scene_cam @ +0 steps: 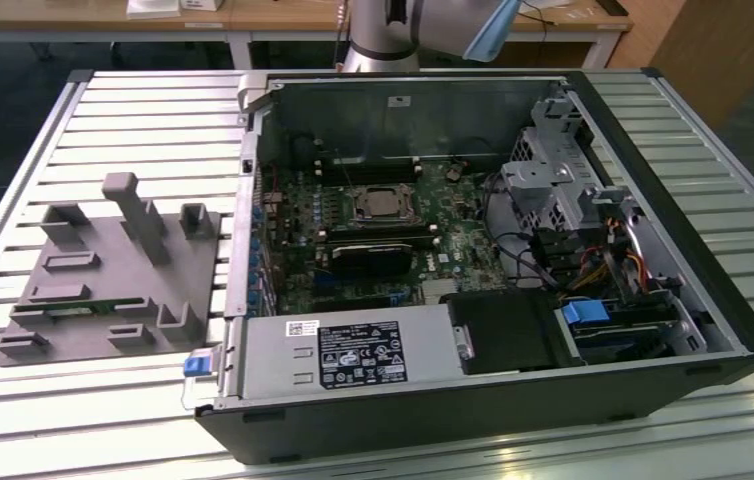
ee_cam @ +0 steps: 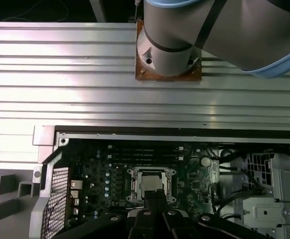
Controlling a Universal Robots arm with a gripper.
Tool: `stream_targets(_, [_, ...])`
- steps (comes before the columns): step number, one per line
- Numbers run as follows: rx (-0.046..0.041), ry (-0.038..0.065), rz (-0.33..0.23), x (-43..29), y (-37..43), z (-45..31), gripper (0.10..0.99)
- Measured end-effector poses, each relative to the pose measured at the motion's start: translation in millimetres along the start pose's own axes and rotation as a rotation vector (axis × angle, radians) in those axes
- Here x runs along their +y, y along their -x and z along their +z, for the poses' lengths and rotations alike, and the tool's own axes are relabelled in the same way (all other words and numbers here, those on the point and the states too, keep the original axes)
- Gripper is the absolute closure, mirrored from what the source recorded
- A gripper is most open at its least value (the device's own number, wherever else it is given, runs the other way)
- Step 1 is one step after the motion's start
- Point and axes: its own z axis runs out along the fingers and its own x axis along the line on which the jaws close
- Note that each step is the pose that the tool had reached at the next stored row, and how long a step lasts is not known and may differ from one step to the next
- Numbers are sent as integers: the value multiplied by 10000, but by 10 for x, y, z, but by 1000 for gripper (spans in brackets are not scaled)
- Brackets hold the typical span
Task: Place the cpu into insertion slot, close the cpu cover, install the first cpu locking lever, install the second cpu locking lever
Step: 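Close the cpu cover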
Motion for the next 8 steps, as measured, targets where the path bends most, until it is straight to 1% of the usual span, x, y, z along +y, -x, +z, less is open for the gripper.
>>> stream_targets(1, [1,-28,2,-3,0,9,984])
stream_targets(4, [1,-183,4,-9,1,27,984])
stream_targets(5, [1,-199,3,-14,1,40,984])
stream_targets(8, [1,-204,4,-39,2,91,984])
